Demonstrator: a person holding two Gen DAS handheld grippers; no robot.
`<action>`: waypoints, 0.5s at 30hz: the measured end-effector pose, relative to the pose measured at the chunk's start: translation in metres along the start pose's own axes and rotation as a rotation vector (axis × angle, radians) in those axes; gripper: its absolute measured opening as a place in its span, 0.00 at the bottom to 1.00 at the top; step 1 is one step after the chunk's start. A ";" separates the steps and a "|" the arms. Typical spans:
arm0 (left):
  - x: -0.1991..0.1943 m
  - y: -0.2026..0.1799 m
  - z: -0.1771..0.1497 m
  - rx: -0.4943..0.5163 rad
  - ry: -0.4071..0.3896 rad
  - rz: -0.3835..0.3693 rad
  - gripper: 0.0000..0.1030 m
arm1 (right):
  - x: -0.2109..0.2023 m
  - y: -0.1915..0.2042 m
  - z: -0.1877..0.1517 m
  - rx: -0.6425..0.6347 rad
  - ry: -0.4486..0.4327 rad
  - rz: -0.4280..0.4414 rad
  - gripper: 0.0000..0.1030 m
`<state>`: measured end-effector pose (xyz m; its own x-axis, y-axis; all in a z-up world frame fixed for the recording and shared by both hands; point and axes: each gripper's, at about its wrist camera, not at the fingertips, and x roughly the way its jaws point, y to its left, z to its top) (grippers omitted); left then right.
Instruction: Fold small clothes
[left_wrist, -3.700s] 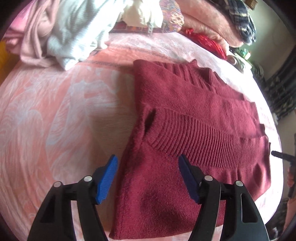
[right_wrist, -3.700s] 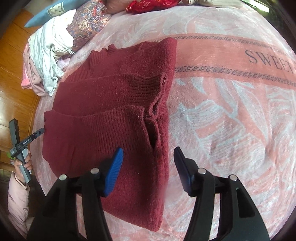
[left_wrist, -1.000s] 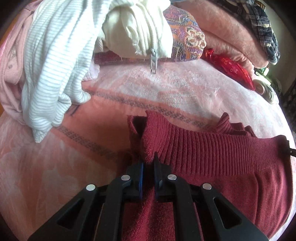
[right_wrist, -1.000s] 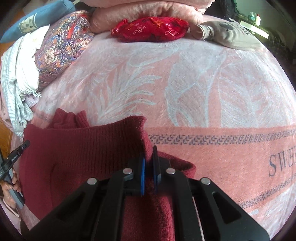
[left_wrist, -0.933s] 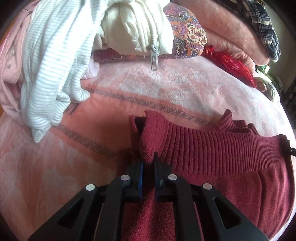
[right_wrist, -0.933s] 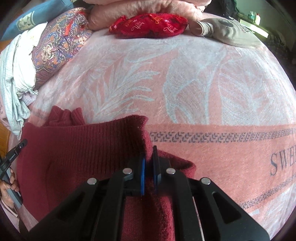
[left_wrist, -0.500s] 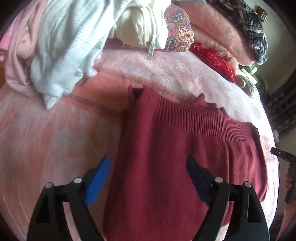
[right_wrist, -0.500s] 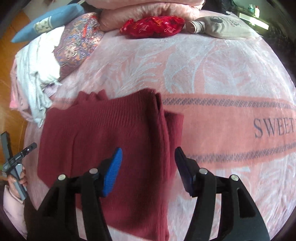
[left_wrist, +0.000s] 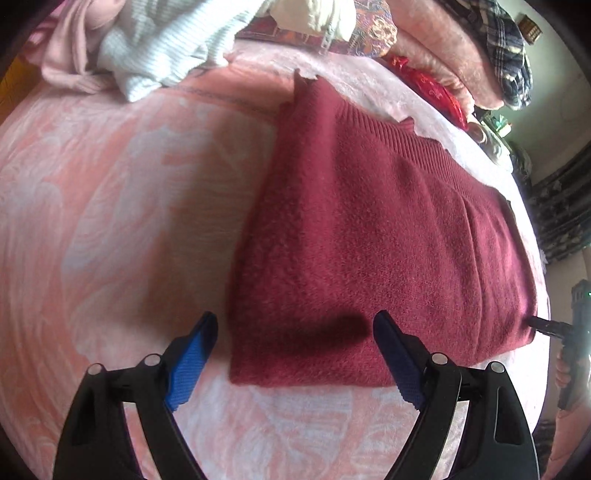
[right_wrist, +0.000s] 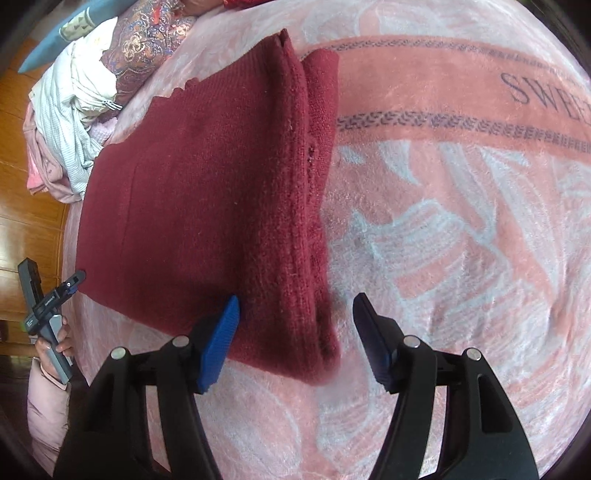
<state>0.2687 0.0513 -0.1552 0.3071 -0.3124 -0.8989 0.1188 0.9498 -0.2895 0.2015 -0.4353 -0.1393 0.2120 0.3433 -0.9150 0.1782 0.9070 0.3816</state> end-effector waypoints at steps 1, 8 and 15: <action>0.005 -0.003 0.001 0.002 0.004 -0.004 0.84 | 0.005 -0.001 0.002 0.009 0.008 0.006 0.62; 0.021 -0.009 0.000 0.009 0.030 0.024 0.77 | 0.014 0.007 0.001 -0.051 0.013 0.001 0.50; 0.016 -0.010 -0.005 -0.054 0.085 -0.015 0.29 | 0.009 0.017 -0.003 -0.058 0.004 0.034 0.12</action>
<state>0.2678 0.0369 -0.1683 0.2243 -0.3258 -0.9185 0.0705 0.9454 -0.3181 0.2038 -0.4157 -0.1418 0.2129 0.3753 -0.9021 0.1153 0.9072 0.4047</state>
